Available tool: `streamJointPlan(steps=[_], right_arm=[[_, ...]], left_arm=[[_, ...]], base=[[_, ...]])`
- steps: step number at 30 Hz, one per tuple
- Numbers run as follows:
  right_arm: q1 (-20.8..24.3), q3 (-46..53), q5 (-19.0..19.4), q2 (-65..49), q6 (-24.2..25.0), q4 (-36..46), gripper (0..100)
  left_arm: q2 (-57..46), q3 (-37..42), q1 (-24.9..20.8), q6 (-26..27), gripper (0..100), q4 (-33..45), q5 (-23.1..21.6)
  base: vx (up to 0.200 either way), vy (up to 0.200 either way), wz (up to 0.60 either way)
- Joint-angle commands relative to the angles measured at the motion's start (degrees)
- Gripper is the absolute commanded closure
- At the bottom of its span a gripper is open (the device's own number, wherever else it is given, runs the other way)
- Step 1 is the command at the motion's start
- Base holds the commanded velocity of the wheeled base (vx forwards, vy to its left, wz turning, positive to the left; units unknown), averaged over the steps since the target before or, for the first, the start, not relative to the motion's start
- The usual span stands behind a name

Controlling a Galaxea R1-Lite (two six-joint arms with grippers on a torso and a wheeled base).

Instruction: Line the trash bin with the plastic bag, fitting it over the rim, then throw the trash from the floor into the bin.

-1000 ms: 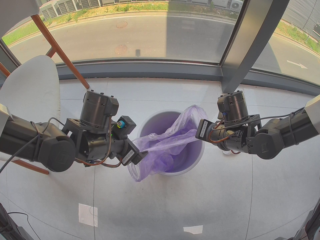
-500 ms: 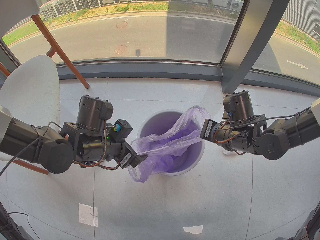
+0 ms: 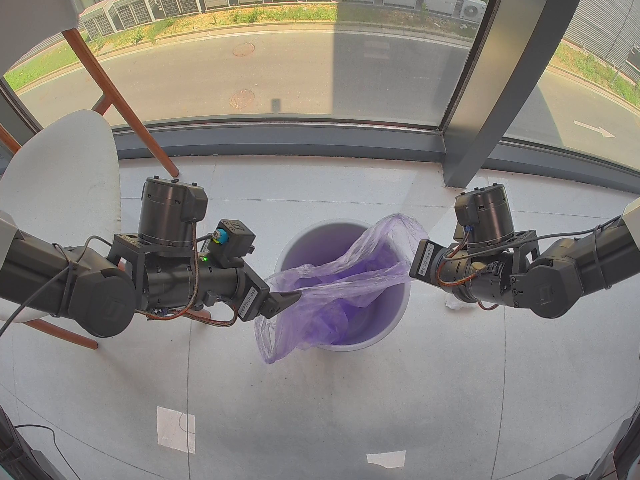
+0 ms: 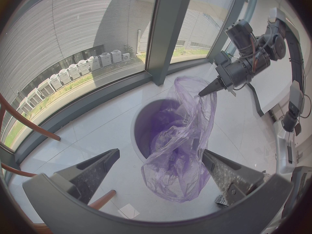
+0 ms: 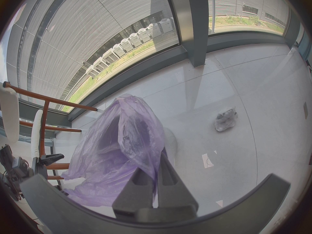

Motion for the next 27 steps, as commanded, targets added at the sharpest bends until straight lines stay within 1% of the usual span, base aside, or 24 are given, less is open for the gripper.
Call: streamJointPlan(steps=[1,4,9,17,21,27], right_arm=[[-0.45,0.64,-0.02,-0.54,0.0,0.07,100],[-0.8,1.17,-0.02,-0.81,-0.09,-0.01,100],[-0.89,1.52,0.07,-1.25,0.0,-0.01,100],[-0.89,1.88,0.07,-1.07,-0.26,-0.01,100],[-1.24,1.88,0.07,-1.07,-0.35,0.07,100],[-1.06,1.61,0.16,-0.81,-0.35,-0.1,100]], left_arm=[[-0.42,0.11,0.68,-0.46,0,-0.26,-0.82],[-1.38,0.99,0.76,-0.46,0,-0.08,-1.79],[-2.26,0.81,2.61,-0.46,0,-0.26,-2.23],[-2.53,0.99,2.7,-0.46,0,-0.34,-2.32],[-4.28,1.34,2.87,-0.54,0,-0.08,-2.23],[-2.88,2.92,3.49,0.07,0,0.27,-1.79]], base=[[0.0,0.0,0.0],[0.0,0.0,0.0],[0.0,0.0,0.0],[0.0,0.0,0.0],[0.0,0.0,0.0],[0.0,0.0,0.0]])
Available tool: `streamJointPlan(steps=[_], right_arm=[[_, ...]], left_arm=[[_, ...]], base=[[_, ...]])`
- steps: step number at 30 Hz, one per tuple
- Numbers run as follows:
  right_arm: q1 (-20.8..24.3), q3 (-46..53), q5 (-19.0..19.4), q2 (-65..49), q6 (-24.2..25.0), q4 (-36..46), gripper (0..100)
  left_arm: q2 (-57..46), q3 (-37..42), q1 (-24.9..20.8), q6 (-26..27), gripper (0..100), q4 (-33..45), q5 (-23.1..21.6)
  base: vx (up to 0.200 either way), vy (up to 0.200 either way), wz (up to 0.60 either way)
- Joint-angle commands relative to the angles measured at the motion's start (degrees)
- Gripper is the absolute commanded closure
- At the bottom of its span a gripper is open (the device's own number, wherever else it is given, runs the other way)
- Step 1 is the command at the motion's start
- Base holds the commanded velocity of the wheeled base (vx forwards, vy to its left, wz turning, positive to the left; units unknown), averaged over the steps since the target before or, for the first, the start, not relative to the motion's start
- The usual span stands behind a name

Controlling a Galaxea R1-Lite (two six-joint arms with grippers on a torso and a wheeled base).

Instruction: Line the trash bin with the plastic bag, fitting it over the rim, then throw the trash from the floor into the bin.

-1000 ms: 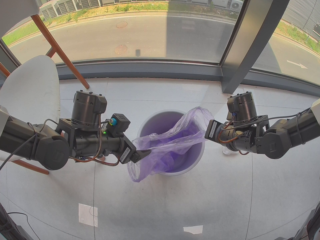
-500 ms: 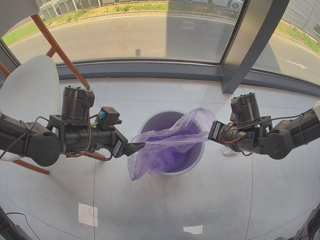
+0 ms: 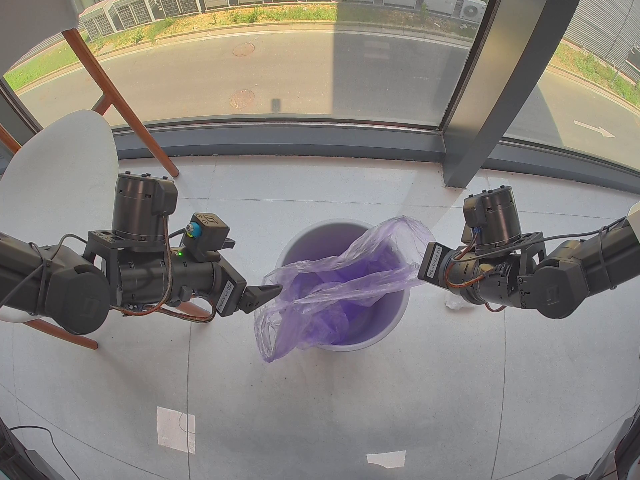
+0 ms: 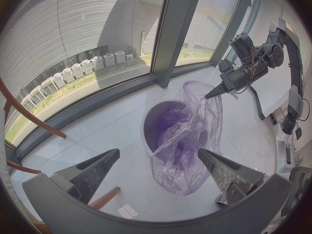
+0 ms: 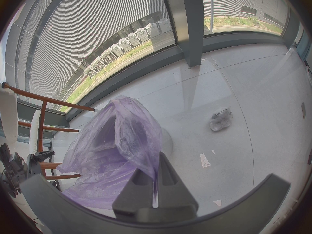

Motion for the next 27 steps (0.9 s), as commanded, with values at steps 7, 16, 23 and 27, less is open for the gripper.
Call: streamJointPlan(steps=[7,16,23,27], right_arm=[[0.13,-0.04,0.25,0.0,0.0,-0.13,100],[1.1,1.36,0.43,-1.23,-0.44,-0.04,100],[0.75,4.44,2.62,-2.64,-5.89,-0.3,100],[-2.59,7.17,7.46,-3.87,-11.51,-4.61,100]], left_arm=[[6.88,-2.91,-0.08,1.77,0,0.25,1.06],[16.9,-13.02,-2.36,1.86,0,0.16,3.08],[18.31,-14.51,-2.01,1.33,100,0.25,4.31],[18.39,-16.09,-1.49,0.89,100,0.07,6.6]], base=[[0.0,0.0,0.0],[0.0,0.0,0.0],[0.0,0.0,0.0],[0.0,0.0,0.0]])
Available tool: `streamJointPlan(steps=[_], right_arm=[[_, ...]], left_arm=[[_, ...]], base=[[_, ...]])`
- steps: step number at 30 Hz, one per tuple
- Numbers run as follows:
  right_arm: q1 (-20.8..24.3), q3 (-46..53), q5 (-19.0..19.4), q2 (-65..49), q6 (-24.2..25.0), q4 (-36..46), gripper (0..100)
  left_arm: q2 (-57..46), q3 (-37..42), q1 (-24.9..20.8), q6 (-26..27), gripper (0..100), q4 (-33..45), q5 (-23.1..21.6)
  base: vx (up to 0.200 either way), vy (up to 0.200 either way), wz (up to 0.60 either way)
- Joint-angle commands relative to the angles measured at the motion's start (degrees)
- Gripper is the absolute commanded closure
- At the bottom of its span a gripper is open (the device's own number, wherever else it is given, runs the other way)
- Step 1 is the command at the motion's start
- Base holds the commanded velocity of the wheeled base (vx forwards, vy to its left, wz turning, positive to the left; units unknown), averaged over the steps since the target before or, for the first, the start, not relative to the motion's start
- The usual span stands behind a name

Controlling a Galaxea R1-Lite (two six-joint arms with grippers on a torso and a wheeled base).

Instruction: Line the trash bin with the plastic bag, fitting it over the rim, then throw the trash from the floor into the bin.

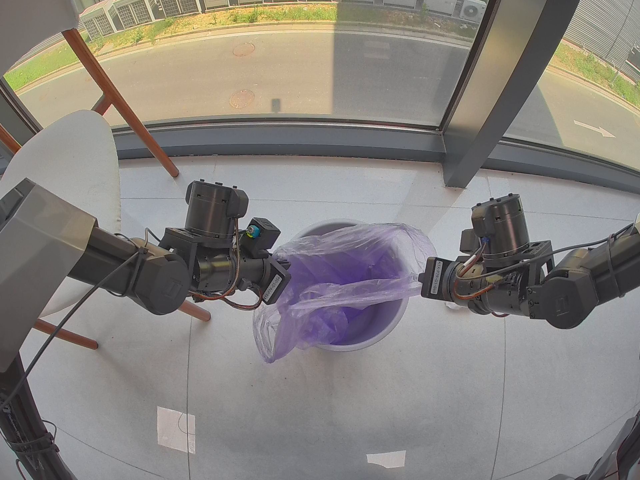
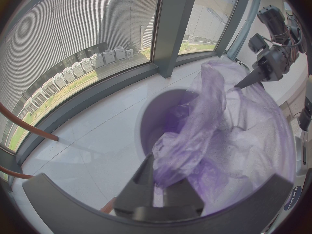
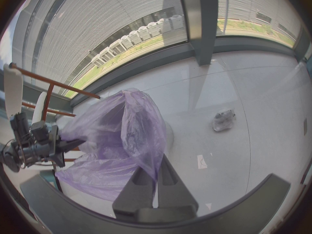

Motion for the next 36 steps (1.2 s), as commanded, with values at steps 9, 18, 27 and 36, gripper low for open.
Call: streamJointPlan(steps=[9,18,27,36], right_arm=[[-11.25,4.37,13.28,-1.22,-11.95,-12.23,100],[-15.82,0.67,23.56,1.42,-17.93,-12.32,100],[-16.17,-6.36,24.61,8.63,-18.19,-12.5,100],[-18.89,-13.48,24.26,16.8,-18.19,-12.67,100]], left_arm=[[1.16,-6.35,0.59,-4.48,100,1.84,3.39],[1.34,-13.82,1.47,-5.53,100,10.1,2.86],[6.17,-26.65,3.31,-6.67,100,22.32,2.86],[12.85,-30.78,3.4,-10.81,100,22.41,3.65]], base=[[0.0,0.0,0.0],[0.0,0.0,0.0],[0.0,0.0,0.0],[0.0,0.0,0.0]])
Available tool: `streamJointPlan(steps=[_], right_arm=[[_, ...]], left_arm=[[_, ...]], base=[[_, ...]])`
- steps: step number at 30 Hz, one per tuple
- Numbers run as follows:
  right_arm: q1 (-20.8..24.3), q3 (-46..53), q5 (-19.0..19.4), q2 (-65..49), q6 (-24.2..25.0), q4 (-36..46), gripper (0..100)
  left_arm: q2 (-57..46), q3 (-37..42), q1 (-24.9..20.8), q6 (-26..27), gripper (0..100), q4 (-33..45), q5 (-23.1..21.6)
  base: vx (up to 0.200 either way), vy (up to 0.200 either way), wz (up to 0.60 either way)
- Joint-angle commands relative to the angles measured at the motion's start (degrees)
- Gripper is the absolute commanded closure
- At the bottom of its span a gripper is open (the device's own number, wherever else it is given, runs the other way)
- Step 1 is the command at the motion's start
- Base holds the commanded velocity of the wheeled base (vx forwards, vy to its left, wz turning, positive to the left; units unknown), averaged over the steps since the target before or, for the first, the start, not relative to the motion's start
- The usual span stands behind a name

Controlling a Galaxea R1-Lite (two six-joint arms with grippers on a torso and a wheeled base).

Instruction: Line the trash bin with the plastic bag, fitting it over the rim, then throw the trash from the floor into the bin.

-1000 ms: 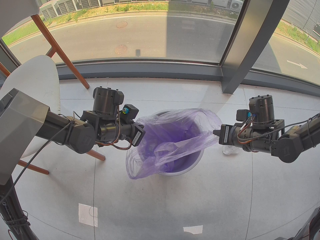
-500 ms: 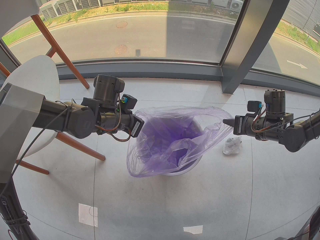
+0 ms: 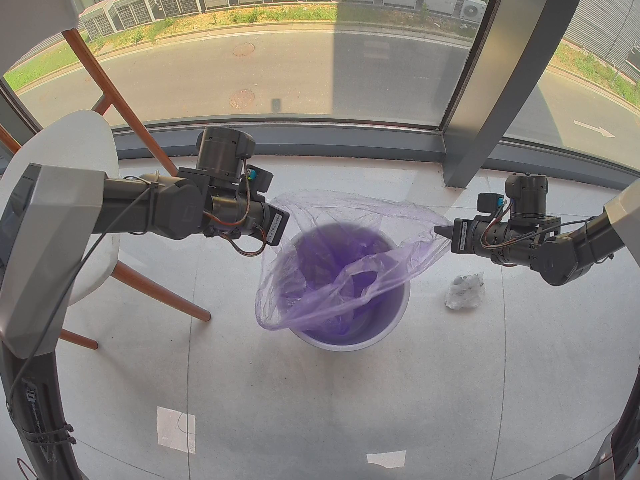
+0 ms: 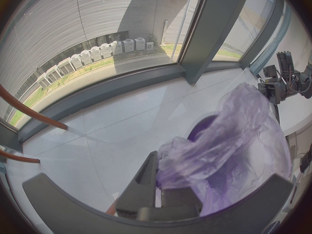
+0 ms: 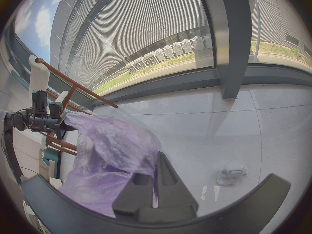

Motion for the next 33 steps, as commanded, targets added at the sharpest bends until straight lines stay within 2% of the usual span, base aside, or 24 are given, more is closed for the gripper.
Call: streamJointPlan(steps=[1,5,12,20,25,27,33], right_arm=[[-1.59,-3.61,-0.03,6.34,-0.01,-0.08,100],[-2.73,-4.23,-0.03,8.89,-0.01,-0.69,100],[-2.99,-4.14,-0.03,13.46,-0.01,-9.75,100],[-2.46,-9.15,0.05,13.64,0.69,-9.31,100],[-2.55,-11.35,-0.47,13.72,2.62,-8.25,100],[-2.55,-12.93,-1.53,14.25,5.96,-6.05,100],[-2.55,-15.83,-2.32,14.87,7.72,-2.36,100]], left_arm=[[5.25,-1.22,0.21,-0.85,100,0.03,0.2],[7.27,-1.4,0.21,-1.99,100,-0.23,0.2],[8.15,-3.59,0.12,-7.88,100,-0.41,1.61],[10.79,-12.12,0.21,-11.83,100,0.21,1.96],[11.4,-13.17,0.21,-14.56,100,1.26,2.05],[11.4,-13.44,1.0,-15.44,100,5.57,2.4],[12.46,-16.85,1.44,-16.76,100,13.57,4.95]], base=[[0.0,0.0,0.0],[0.0,0.0,0.0],[0.0,0.0,0.0],[0.0,0.0,0.0],[0.0,0.0,0.0],[0.0,0.0,0.0],[0.0,0.0,0.0]])
